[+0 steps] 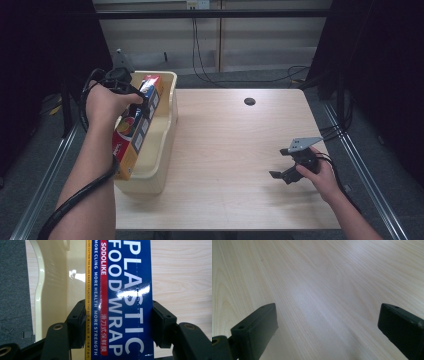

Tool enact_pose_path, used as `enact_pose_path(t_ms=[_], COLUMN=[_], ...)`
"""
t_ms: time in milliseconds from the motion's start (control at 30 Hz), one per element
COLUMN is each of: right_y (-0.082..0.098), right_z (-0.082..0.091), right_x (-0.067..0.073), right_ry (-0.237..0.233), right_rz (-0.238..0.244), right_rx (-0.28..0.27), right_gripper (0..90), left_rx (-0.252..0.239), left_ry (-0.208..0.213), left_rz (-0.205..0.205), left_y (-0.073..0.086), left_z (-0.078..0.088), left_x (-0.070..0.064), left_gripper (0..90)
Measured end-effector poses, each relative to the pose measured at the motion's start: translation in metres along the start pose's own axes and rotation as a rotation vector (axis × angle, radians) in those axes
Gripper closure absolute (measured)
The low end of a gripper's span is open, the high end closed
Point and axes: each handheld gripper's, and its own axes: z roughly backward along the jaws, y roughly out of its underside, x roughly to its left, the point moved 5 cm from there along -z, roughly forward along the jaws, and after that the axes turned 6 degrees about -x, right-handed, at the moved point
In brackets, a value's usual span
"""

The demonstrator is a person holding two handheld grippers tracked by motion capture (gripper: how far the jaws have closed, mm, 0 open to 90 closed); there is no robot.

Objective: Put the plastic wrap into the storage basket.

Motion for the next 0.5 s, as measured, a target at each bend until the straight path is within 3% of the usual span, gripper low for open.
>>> enact_pose_path(t_ms=[500], right_y=[0.0], right_z=[0.001], right_x=[0.0], right_ry=[0.001], right_rz=[0.0], right_rx=[-0.003], right_gripper=[2.2], left_rx=[0.009], left_ry=[0.001], left_rz=[-0.002], left_y=[0.003], left_z=[-0.012], left_x=[-0.002], left_gripper=[40.4])
